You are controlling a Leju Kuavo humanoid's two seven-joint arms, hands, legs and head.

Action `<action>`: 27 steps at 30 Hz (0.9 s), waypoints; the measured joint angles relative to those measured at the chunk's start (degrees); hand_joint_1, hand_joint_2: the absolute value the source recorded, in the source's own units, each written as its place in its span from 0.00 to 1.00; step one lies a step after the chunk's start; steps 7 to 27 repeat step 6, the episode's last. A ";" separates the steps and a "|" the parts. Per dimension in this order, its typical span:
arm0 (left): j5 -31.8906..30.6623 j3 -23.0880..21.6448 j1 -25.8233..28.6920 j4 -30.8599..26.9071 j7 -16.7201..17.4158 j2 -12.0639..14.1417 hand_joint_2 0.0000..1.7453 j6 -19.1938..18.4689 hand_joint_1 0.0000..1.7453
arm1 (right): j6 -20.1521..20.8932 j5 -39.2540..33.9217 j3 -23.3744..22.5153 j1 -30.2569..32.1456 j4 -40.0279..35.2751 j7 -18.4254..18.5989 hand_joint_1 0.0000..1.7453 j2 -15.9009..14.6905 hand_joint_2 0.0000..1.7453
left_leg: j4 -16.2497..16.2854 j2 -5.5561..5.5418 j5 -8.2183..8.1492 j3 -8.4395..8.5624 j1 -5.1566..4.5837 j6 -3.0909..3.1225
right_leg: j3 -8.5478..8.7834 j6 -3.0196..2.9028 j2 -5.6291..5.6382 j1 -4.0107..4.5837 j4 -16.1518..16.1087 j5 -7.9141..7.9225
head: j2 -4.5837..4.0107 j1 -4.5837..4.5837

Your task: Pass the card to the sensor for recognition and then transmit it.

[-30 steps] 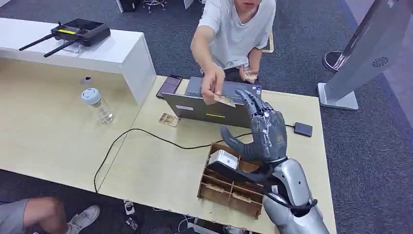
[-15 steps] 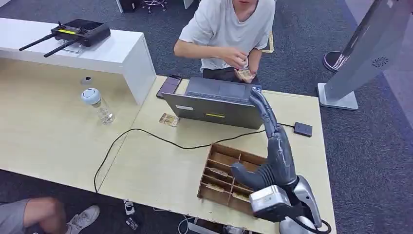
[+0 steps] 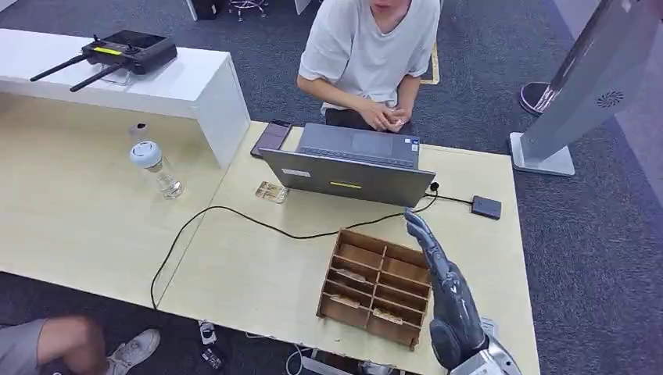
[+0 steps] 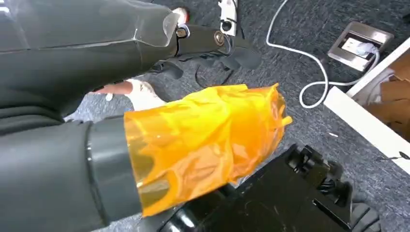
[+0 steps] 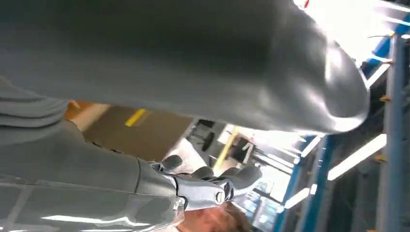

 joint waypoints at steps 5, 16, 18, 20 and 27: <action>1.59 -0.52 1.04 -1.40 0.85 0.74 0.00 1.72 0.00 | 1.59 -2.90 -0.98 4.11 0.57 0.04 0.00 -0.24 0.00 | -0.02 0.00 -0.01 0.00 0.00 -0.01 | 0.00 -0.02 0.00 0.00 0.00 -0.02 | 0.00 0.00; 1.92 -0.72 1.23 -1.64 1.03 0.81 0.00 1.97 0.00 | 1.62 -3.35 -1.05 4.75 0.61 0.09 0.00 -0.28 0.00 | -0.02 0.00 -0.01 0.00 0.00 -0.01 | 0.00 -0.02 0.00 0.00 0.00 -0.02 | 0.00 0.00; 1.92 -0.72 1.23 -1.64 1.03 0.81 0.00 1.97 0.00 | 1.62 -3.35 -1.05 4.75 0.61 0.09 0.00 -0.28 0.00 | -0.02 0.00 -0.01 0.00 0.00 -0.01 | 0.00 -0.02 0.00 0.00 0.00 -0.02 | 0.00 0.00; 1.92 -0.72 1.23 -1.64 1.03 0.81 0.00 1.97 0.00 | 1.62 -3.35 -1.05 4.75 0.61 0.09 0.00 -0.28 0.00 | -0.02 0.00 -0.01 0.00 0.00 -0.01 | 0.00 -0.02 0.00 0.00 0.00 -0.02 | 0.00 0.00; 1.92 -0.72 1.23 -1.64 1.03 0.81 0.00 1.97 0.00 | 1.62 -3.35 -1.05 4.75 0.61 0.09 0.00 -0.28 0.00 | -0.02 0.00 -0.01 0.00 0.00 -0.01 | 0.00 -0.02 0.00 0.00 0.00 -0.02 | 0.00 0.00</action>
